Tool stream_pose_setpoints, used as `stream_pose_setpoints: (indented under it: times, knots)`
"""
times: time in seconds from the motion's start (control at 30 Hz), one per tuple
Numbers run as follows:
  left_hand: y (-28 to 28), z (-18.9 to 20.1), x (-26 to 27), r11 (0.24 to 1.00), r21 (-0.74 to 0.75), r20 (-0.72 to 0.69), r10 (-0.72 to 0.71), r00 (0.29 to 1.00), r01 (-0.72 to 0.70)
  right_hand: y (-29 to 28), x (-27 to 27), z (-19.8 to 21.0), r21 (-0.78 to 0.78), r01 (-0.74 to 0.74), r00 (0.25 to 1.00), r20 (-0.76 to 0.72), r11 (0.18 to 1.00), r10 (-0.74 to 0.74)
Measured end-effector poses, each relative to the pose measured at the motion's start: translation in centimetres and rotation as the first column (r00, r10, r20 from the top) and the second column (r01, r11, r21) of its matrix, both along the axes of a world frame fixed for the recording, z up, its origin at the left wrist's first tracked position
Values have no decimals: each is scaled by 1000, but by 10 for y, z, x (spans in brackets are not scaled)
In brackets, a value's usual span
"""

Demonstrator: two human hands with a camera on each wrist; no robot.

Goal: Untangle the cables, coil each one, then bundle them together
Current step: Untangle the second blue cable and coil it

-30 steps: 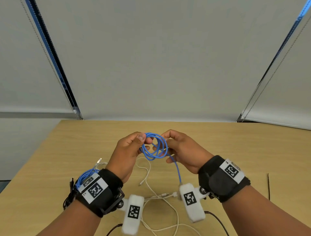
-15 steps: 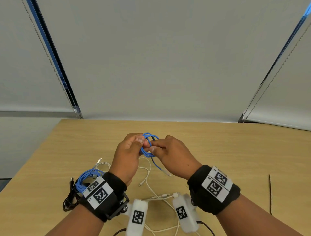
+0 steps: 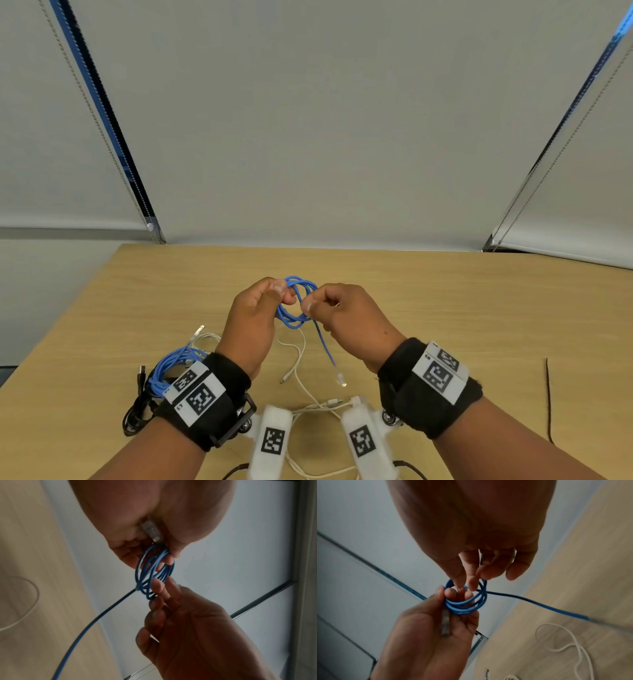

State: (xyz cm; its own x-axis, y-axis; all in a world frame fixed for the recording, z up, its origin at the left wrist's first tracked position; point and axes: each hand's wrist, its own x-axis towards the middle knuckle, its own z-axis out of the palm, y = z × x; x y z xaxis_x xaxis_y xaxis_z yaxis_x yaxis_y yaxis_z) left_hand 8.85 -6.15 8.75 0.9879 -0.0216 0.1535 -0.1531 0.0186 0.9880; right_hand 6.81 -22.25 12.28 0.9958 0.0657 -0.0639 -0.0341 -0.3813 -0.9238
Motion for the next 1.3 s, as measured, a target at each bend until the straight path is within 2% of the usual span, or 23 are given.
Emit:
stream_pose_setpoints:
  times: [0.1, 0.17, 0.2, 0.3, 0.4, 0.5, 0.57, 0.63, 0.7, 0.77, 0.8, 0.87, 0.93, 1.03, 1.07, 1.13, 1.2, 1.3]
  knots:
    - [-1, 4, 2, 994, -94, -35, -56, 998, 53, 4, -2, -2, -185, 34, 995, 102, 982, -15]
    - [-2, 4, 1, 990, -111, -30, -88, 996, 84, 3, -2, -4, -242, 22, 992, 124, 970, 9]
    - [-2, 4, 0, 991, -102, -25, -95, 995, 92, 2, -1, -5, -204, -16, 995, 94, 979, 36]
    - [-1, 5, -1, 995, -44, -35, -90, 995, 89, -4, -1, -5, 98, -122, 983, -125, 988, 134]
    - [7, 7, 5, 976, 206, 51, -85, 995, 73, -14, 2, -3, 334, -42, 946, -289, 942, 145]
    - [15, 4, 11, 883, 470, 207, -116, 971, 5, -20, 2, -4, 391, -11, 931, -333, 920, 152]
    - [20, -1, 15, 848, 528, 239, -98, 966, -44, -21, 1, -7, 420, 7, 929, -339, 907, 150]
    - [26, -7, 21, 842, 531, 185, -5, 983, -95, -24, 1, -10, 429, 23, 939, -318, 903, 128]
    - [31, -10, 25, 906, 404, 27, 128, 991, -128, -30, 1, -12, 288, -17, 966, -243, 957, 90]
    - [32, -11, 25, 988, 82, -185, 143, 972, -130, -34, 2, -11, 34, -78, 985, -152, 996, 82]
    - [31, -10, 22, 984, -134, -277, 74, 958, -114, -35, 2, -11, -89, -95, 990, -110, 992, 85]
    - [26, -4, 15, 877, -475, -367, -131, 921, -65, -35, 4, -12, -242, -84, 996, -35, 967, 78]
    - [21, 2, 8, 792, -611, -375, -299, 878, 8, -33, 4, -13, -252, -60, 998, 18, 966, 66]
    - [13, 5, -1, 756, -650, -388, -423, 819, 82, -29, 5, -16, -181, -18, 997, 73, 983, 31]
    - [10, 4, -4, 752, -652, -394, -440, 807, 92, -27, 5, -16, -107, -4, 997, 72, 994, 12]
    - [5, 2, -7, 785, -609, -414, -435, 800, 112, -23, 4, -15, 162, 11, 1000, 12, 987, -13]
    - [4, 1, -9, 867, -474, -439, -383, 813, 153, -21, 1, -15, 410, 27, 998, -62, 912, -1]
    - [4, 5, -10, 939, -249, -461, -329, 824, 237, -19, -2, -16, 542, 65, 996, -92, 838, -18]
